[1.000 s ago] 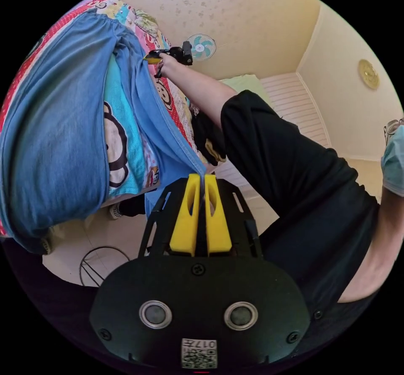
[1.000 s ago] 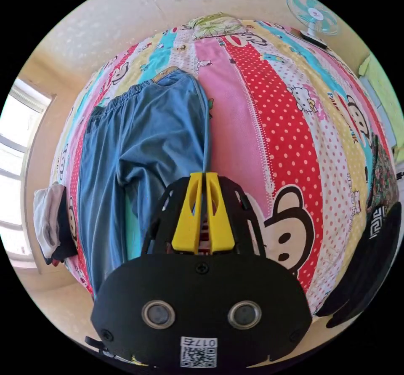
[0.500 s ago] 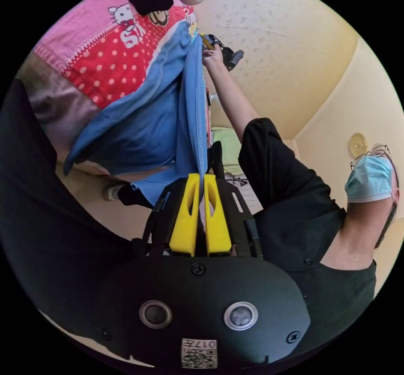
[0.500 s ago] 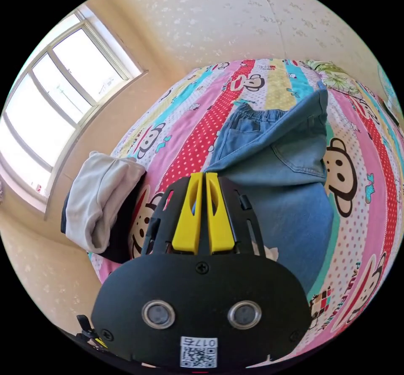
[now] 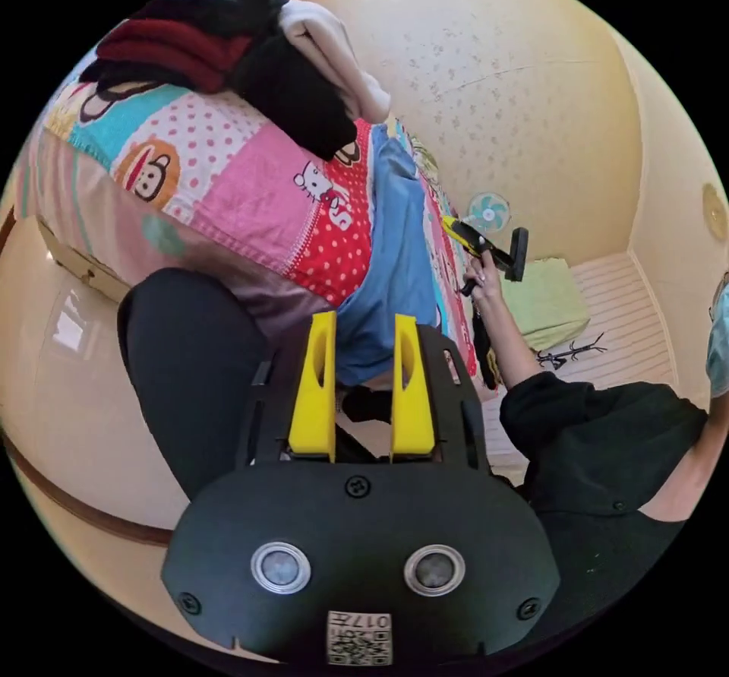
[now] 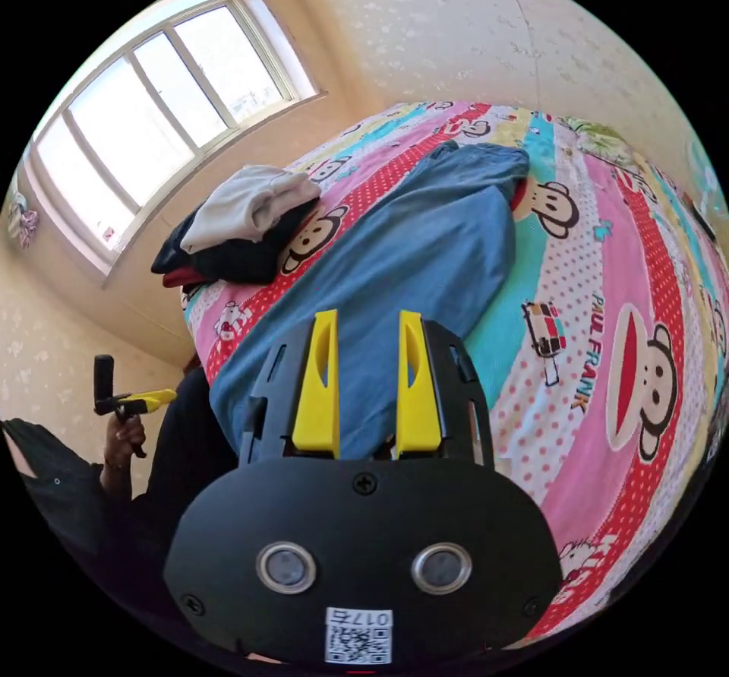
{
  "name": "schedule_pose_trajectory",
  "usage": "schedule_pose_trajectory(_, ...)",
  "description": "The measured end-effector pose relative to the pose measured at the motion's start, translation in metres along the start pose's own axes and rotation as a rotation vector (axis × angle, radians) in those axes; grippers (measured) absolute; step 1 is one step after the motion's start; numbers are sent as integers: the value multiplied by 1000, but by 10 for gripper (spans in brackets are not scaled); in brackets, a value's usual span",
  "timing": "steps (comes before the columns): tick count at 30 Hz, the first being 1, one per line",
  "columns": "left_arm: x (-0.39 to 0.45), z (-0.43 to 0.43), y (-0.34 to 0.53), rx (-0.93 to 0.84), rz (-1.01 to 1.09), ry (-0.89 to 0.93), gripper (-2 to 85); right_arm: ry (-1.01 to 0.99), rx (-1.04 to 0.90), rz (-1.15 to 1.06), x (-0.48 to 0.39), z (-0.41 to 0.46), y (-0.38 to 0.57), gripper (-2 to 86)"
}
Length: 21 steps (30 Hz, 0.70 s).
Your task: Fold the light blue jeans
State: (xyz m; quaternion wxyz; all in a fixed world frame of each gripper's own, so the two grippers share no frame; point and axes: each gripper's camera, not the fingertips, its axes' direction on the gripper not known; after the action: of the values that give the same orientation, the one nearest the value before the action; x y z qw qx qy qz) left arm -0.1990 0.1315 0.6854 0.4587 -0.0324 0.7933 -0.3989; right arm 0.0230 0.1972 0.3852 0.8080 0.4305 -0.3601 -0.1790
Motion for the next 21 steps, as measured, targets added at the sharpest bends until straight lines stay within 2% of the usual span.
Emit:
schedule_pose_trajectory(2, 8, 21, -26, -21, 77, 10, 142, -64, 73, 47, 10, -10, 62, 162)
schedule_pose_trajectory(4, 20, 53, -52, -26, 142, 17, 146, -147, 48, 115, 13, -2, 105, 177)
schedule_pose_trajectory(7, 28, 104, -65, -116, 111, -19, 147, -191, 165, 140, -14, 3, 148, 188)
schedule_pose_trajectory(8, 30, 112, -64, -130, 101, -32, 144, -179, 142, 140, -27, 9, 149, 181)
schedule_pose_trajectory(11, 48, 119, -42, -56, 110, -154, 106, -134, 58, 123, -44, 18, 142, 74)
schedule_pose_trajectory(13, 57, 134, -26, -200, 116, -109, 48, -173, 12, 118, -37, 16, 142, 40)
schedule_pose_trajectory(15, 61, 137, -9, -249, 114, -22, 38, -347, 30, 111, -17, -6, 154, 30)
schedule_pose_trajectory(16, 67, 133, 2, -263, 133, -9, 35, -366, 22, 116, -12, -12, 159, 29)
schedule_pose_trajectory(18, 77, 128, 18, -333, 182, -24, 33, -368, -43, 89, -2, -40, 183, 28)
schedule_pose_trajectory(21, 86, 140, 43, -606, 227, 84, 45, -290, -191, 35, -6, -60, 214, 30)
